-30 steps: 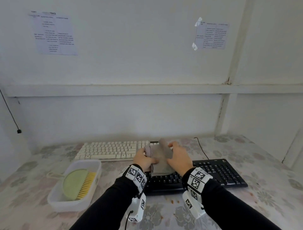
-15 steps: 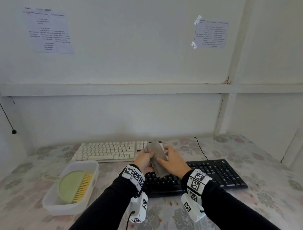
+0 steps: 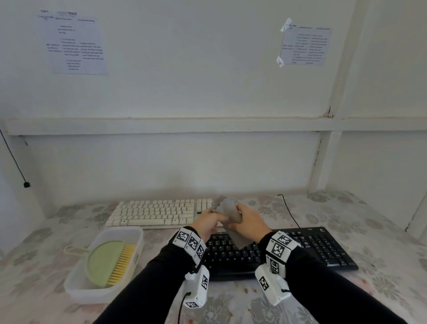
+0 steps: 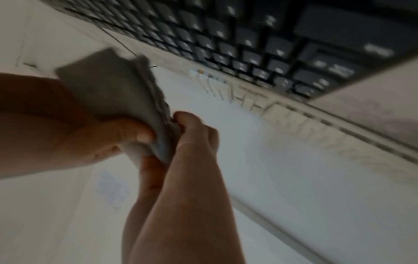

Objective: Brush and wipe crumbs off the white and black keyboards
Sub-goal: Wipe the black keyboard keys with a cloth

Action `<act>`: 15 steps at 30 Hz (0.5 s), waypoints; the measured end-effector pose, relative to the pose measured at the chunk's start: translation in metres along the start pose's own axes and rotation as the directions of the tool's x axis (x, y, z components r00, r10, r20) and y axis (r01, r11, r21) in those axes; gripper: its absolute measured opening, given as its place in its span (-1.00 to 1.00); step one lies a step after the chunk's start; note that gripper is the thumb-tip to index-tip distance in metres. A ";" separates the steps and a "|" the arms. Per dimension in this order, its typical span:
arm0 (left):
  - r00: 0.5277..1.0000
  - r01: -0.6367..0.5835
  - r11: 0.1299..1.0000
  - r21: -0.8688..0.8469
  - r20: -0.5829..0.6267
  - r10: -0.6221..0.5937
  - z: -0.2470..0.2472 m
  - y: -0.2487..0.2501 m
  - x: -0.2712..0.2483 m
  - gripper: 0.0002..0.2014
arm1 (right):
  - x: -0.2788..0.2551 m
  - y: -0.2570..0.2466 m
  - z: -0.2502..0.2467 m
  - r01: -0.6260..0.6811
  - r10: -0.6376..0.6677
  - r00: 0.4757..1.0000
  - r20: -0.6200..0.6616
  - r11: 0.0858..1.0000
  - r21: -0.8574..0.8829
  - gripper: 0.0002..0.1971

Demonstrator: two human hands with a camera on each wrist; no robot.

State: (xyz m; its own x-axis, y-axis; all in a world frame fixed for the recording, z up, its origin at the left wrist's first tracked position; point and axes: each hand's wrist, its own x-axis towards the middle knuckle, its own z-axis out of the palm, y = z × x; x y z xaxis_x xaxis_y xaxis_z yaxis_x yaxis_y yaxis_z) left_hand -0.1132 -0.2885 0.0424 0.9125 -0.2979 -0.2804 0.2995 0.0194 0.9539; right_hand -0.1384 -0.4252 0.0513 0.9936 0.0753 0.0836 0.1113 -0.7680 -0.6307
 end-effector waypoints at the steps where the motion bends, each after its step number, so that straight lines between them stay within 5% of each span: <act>1: 0.999 0.036 0.994 0.104 -0.022 -0.033 -0.007 0.000 0.002 -0.75 | 0.001 0.001 0.000 -0.001 0.001 1.000 0.003 0.999 -0.043 -0.69; 5: 0.959 0.209 0.879 0.428 -0.264 -0.099 -0.039 -0.006 0.013 -0.62 | 0.000 0.011 0.005 -0.033 0.048 0.998 0.047 0.959 -0.283 -0.88; 8: 0.946 0.287 0.704 0.650 -0.308 -0.101 -0.052 -0.015 0.012 -0.59 | -0.003 0.018 0.011 -0.045 0.117 0.984 0.138 0.897 -0.441 -0.69; 11: 0.957 0.267 0.639 0.721 -0.277 -0.087 -0.050 -0.019 0.010 -0.61 | -0.005 0.025 0.016 -0.047 0.164 0.963 0.216 0.885 -0.463 -0.59; 15: 0.926 0.334 0.672 0.661 -0.363 -0.104 -0.054 -0.029 0.030 -0.60 | -0.007 0.028 0.018 0.002 0.144 0.950 0.278 0.885 -0.465 -0.56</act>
State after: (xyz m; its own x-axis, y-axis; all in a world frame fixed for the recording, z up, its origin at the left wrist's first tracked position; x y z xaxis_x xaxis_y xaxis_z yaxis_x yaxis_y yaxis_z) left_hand -0.0800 -0.2467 0.0008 0.9151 0.0689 -0.3972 0.3223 -0.7170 0.6181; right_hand -0.1419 -0.4359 0.0190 0.9645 0.1378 -0.2252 0.0929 -0.9756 -0.1989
